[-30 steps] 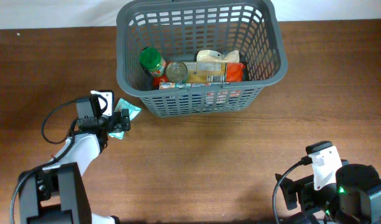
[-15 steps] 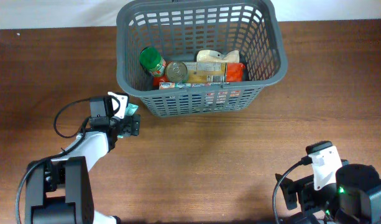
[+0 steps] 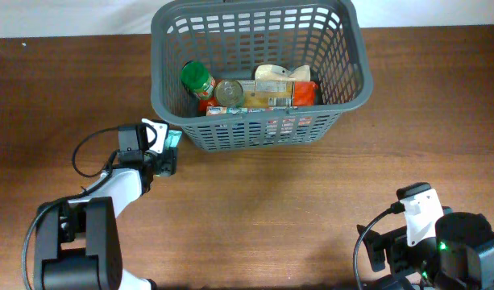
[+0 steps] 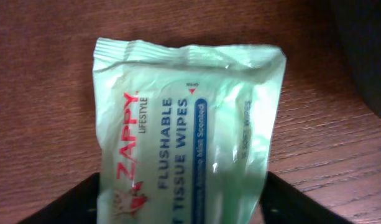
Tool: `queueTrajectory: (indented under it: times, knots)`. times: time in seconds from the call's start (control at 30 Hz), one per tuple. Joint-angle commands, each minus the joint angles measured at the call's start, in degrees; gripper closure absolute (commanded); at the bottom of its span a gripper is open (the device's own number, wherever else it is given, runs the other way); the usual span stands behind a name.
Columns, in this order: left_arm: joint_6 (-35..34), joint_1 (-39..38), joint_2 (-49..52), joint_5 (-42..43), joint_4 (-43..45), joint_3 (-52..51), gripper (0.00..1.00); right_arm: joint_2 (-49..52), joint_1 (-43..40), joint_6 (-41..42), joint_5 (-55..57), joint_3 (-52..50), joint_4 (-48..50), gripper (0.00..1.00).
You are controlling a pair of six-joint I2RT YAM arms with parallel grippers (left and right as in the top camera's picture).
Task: Pack container
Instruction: 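Lower the left gripper onto the green wipes pack and grasp it, then lift the wipes pack and drop it into the basket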
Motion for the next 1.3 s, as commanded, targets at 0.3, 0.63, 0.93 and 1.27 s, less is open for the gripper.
queueTrajectory:
  times: [0.3, 0.63, 0.93, 1.27]
  knots:
    - [-1.68, 0.15, 1.11, -1.99, -1.53, 0.24, 0.76, -0.2, 0.48, 0.66, 0.7, 0.52, 0.17, 0.01]
    - [-6.62, 0.15, -13.94, -8.85, -1.79, 3.45, 0.98, -0.2, 0.48, 0.66, 0.7, 0.52, 0.17, 0.01]
    - [-9.2, -0.13, -34.88, -18.01, -1.57, 10.29, 0.98, -0.2, 0.48, 0.66, 0.7, 0.52, 0.17, 0.01]
    - [-0.55, -9.94, -34.82, -5.33, -0.87, 24.83, 0.98, -0.2, 0.48, 0.66, 0.7, 0.52, 0.17, 0.01]
